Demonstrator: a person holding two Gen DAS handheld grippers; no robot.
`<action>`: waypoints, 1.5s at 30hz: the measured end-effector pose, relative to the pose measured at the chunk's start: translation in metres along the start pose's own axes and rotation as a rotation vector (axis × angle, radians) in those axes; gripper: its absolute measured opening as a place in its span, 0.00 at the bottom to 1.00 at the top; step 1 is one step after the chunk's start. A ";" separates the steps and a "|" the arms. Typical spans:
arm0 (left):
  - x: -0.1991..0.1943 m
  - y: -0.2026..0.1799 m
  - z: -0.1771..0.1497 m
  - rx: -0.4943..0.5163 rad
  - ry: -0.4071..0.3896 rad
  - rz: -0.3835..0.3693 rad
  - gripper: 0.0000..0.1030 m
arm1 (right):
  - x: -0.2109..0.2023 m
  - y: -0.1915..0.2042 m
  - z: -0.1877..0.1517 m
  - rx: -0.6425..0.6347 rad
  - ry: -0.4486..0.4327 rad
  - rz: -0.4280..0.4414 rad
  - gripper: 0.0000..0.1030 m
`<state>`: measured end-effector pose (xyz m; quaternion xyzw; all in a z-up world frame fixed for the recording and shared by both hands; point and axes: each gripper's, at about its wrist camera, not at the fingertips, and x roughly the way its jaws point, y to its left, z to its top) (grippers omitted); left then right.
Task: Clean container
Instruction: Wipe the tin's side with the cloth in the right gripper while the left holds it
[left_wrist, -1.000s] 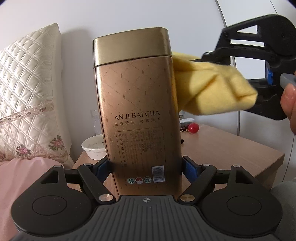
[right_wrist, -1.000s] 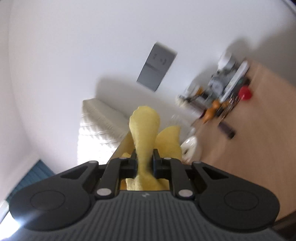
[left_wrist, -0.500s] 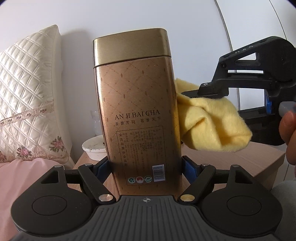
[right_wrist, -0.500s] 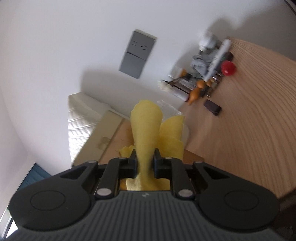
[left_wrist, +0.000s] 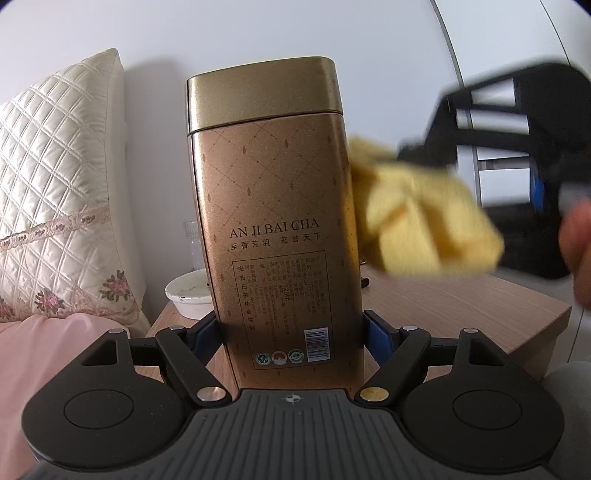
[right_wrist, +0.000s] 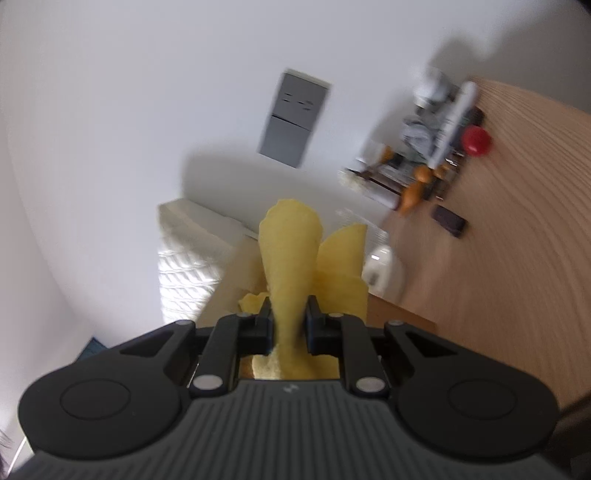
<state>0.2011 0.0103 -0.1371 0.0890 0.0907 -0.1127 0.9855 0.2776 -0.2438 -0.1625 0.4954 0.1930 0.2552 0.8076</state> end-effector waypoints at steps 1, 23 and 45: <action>-0.001 -0.001 -0.001 0.001 -0.001 0.000 0.79 | 0.000 -0.005 -0.003 0.011 0.004 -0.020 0.16; -0.021 -0.015 -0.019 -0.004 -0.004 0.004 0.79 | -0.005 -0.011 -0.016 0.057 0.010 -0.034 0.17; -0.004 -0.003 -0.004 -0.005 0.033 0.003 0.79 | -0.010 0.005 -0.013 0.052 0.001 -0.006 0.17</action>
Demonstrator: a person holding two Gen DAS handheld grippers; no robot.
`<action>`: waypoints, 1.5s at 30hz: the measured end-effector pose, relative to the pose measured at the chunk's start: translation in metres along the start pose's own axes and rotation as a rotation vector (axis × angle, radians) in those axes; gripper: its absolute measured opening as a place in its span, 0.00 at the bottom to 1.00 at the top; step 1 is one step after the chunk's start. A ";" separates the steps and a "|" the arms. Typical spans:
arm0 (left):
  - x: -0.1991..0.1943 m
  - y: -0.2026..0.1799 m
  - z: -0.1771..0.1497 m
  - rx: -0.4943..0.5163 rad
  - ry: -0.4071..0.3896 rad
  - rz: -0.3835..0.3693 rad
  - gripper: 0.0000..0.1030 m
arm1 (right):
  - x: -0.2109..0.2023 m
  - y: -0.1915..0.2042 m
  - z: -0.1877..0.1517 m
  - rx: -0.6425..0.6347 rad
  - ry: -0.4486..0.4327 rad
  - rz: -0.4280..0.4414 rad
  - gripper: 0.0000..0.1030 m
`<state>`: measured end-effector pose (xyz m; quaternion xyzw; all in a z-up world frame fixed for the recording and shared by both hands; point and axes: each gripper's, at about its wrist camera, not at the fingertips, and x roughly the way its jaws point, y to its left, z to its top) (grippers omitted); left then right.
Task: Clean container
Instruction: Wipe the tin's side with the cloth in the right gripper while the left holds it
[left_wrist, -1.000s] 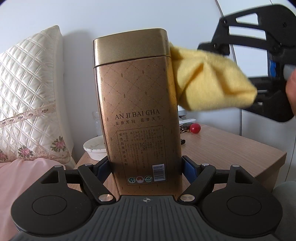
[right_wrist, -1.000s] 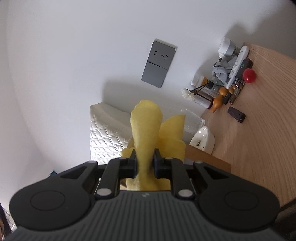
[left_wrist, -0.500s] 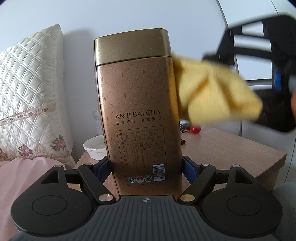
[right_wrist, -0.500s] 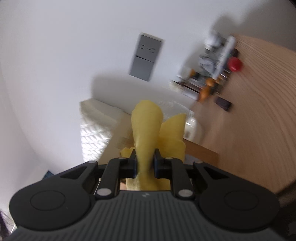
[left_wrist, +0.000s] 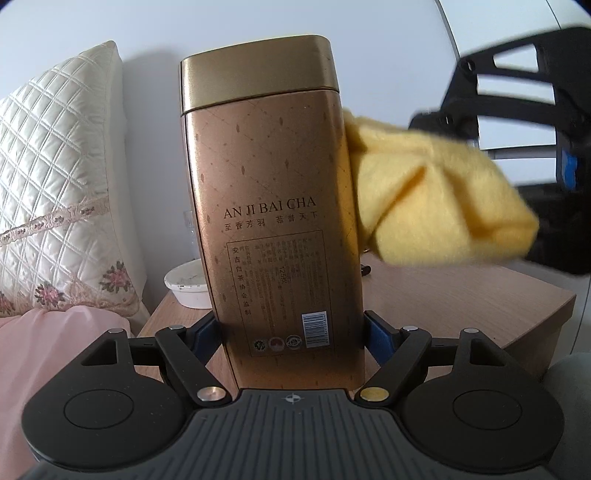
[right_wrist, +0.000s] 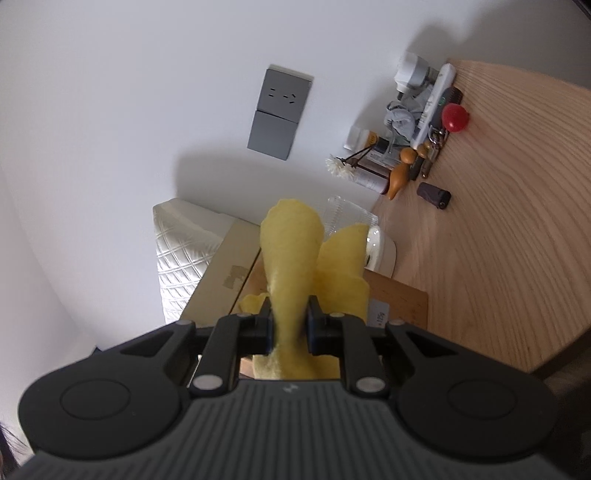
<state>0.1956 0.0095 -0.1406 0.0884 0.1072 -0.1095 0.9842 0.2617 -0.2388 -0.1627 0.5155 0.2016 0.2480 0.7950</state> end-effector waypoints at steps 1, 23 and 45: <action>0.000 0.000 0.000 -0.001 -0.001 0.000 0.79 | 0.000 0.004 0.002 -0.009 0.000 0.006 0.17; 0.004 0.006 0.004 0.005 0.001 0.001 0.80 | 0.003 0.019 0.010 -0.103 -0.023 0.018 0.18; 0.000 0.008 0.008 0.009 0.005 -0.004 0.80 | 0.001 0.023 0.005 -0.085 -0.038 0.031 0.18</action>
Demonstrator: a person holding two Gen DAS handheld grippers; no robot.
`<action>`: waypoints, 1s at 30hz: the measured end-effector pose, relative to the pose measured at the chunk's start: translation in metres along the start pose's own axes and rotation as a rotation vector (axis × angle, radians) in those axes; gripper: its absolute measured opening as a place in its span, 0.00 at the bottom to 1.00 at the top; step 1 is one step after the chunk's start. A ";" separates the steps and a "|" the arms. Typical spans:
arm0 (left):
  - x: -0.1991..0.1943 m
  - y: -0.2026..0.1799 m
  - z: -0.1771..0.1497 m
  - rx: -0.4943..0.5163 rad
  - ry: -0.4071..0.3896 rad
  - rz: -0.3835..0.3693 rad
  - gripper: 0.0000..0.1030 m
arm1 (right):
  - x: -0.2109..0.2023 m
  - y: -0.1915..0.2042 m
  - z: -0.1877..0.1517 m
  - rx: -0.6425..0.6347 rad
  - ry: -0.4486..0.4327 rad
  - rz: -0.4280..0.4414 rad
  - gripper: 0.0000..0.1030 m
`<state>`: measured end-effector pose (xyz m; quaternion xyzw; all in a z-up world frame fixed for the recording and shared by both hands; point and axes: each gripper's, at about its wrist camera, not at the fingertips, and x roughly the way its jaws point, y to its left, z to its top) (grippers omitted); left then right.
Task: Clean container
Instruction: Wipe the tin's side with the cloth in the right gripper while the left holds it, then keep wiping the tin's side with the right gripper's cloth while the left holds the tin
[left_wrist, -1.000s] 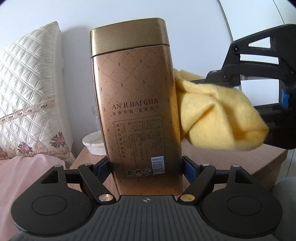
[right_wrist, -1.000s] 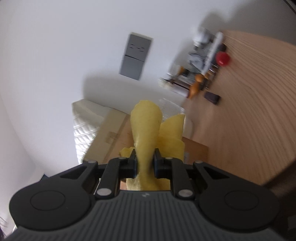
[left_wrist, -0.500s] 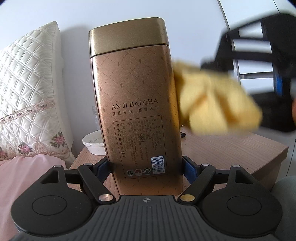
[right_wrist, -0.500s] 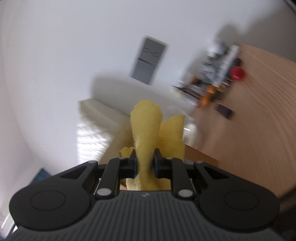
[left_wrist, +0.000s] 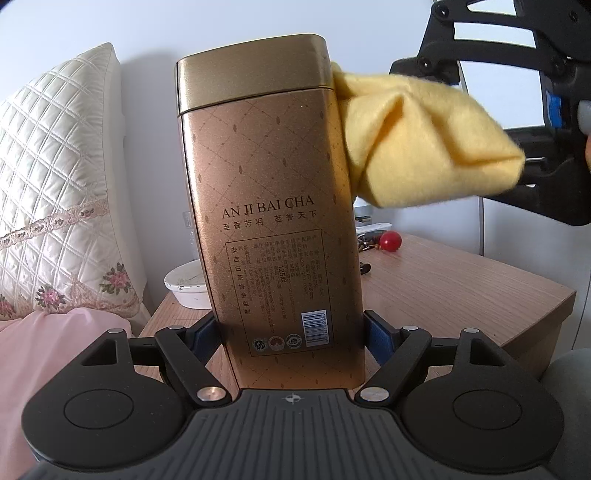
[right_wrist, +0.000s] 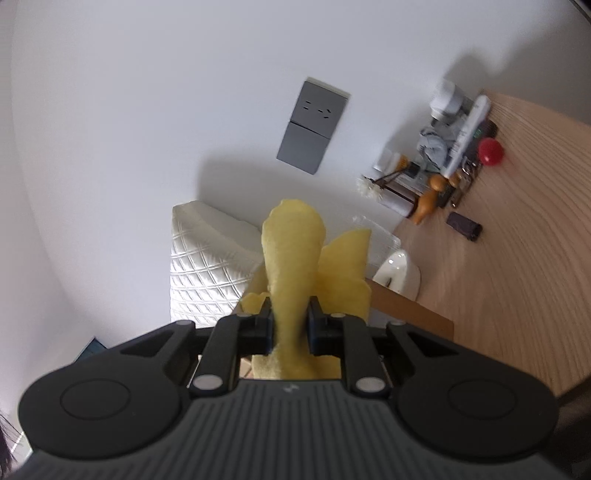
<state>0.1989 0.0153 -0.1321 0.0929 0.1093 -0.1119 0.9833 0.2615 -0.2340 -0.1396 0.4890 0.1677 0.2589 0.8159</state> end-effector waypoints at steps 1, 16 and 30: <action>0.000 0.000 0.000 0.002 0.001 0.000 0.80 | 0.000 0.000 0.000 -0.005 -0.001 0.000 0.18; 0.002 0.002 0.002 0.011 0.006 0.000 0.80 | -0.001 -0.018 -0.007 0.052 0.012 -0.048 0.18; 0.003 -0.001 -0.001 0.022 0.004 0.004 0.80 | -0.006 -0.015 -0.007 0.101 0.006 -0.058 0.18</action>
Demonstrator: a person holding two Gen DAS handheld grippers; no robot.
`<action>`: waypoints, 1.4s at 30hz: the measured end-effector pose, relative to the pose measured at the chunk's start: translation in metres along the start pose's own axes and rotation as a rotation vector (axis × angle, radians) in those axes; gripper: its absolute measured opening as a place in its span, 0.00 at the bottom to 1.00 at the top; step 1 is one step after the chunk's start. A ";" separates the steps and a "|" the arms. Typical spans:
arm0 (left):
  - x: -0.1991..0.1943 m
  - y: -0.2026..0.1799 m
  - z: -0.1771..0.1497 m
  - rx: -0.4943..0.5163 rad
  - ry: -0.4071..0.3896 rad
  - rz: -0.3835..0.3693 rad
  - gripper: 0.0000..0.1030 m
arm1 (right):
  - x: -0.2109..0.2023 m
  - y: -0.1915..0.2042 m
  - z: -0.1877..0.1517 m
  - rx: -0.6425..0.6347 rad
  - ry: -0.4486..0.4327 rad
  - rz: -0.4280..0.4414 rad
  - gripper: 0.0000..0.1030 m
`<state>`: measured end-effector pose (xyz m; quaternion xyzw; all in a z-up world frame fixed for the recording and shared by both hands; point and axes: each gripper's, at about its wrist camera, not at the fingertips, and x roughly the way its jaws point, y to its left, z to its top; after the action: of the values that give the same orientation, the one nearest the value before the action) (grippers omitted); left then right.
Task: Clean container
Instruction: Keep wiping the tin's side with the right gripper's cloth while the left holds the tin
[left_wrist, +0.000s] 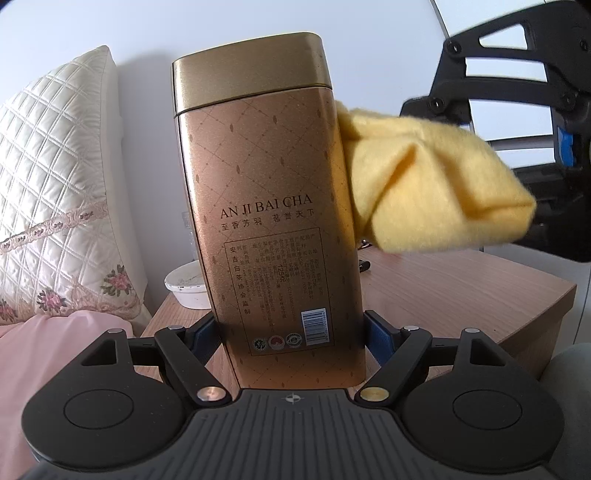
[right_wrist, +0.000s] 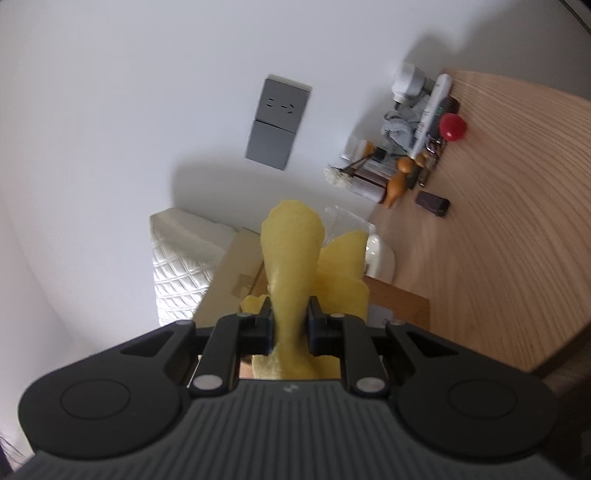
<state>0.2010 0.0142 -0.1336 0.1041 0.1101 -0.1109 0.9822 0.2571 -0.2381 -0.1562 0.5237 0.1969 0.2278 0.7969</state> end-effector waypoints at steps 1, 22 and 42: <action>0.000 0.000 0.000 0.000 0.000 0.001 0.80 | 0.000 0.002 0.000 -0.008 0.000 0.004 0.18; -0.007 -0.004 -0.005 0.007 -0.004 -0.005 0.80 | -0.001 -0.007 -0.006 -0.009 0.007 -0.005 0.18; -0.007 -0.010 -0.004 0.014 -0.002 0.005 0.80 | 0.002 -0.012 -0.003 -0.024 0.002 0.009 0.18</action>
<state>0.1915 0.0073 -0.1380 0.1111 0.1080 -0.1095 0.9818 0.2591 -0.2386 -0.1685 0.5149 0.1924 0.2342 0.8018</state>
